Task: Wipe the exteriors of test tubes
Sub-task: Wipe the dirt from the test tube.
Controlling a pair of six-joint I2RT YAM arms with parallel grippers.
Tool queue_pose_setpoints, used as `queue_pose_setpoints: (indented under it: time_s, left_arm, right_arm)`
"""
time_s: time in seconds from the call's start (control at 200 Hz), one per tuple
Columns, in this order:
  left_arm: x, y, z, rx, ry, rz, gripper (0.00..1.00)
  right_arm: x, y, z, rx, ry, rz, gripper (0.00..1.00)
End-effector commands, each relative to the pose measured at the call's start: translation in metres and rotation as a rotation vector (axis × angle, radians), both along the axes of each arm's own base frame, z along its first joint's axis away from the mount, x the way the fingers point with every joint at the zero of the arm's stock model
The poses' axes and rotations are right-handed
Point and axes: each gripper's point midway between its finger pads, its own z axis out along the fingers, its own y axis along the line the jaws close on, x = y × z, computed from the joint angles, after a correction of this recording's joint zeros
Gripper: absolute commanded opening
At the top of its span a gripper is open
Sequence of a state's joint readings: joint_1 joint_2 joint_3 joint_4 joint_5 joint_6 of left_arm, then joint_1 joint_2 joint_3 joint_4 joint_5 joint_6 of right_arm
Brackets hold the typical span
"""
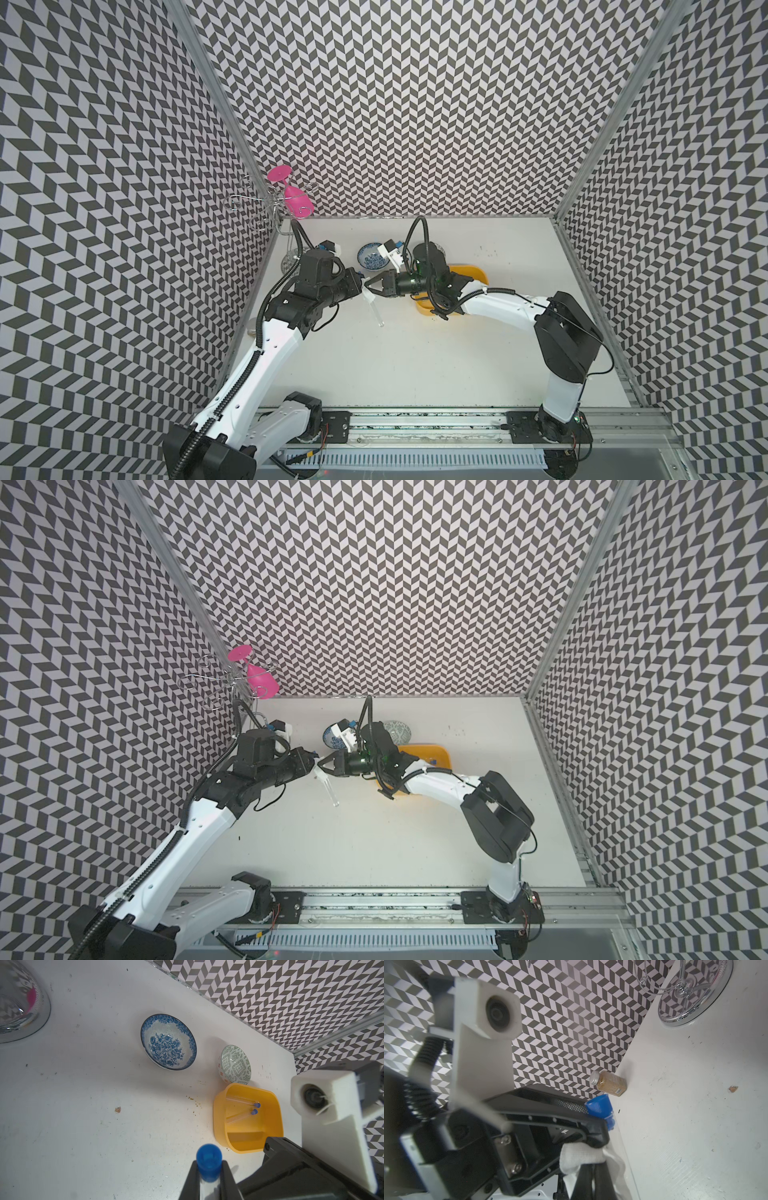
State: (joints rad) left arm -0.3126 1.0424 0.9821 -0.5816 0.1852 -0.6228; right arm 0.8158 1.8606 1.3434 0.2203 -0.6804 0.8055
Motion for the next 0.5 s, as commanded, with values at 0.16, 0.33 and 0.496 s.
queue_pose_setpoints:
  time_s: [0.16,0.33,0.496]
  left_arm:
    - [-0.01,-0.021,0.021,-0.077,0.001,-0.064,0.14]
    - [-0.008,-0.015,0.019,-0.033,0.006,-0.047,0.14]
    - [-0.008,-0.011,0.012,0.001,0.02,-0.038,0.14]
  right_arm:
    - [0.034,-0.001,-0.032,-0.188,-0.13,-0.099,0.0]
    - [0.034,-0.013,-0.027,-0.22,-0.184,-0.131,0.0]
    - [0.03,-0.022,-0.017,-0.212,-0.209,-0.15,0.0]
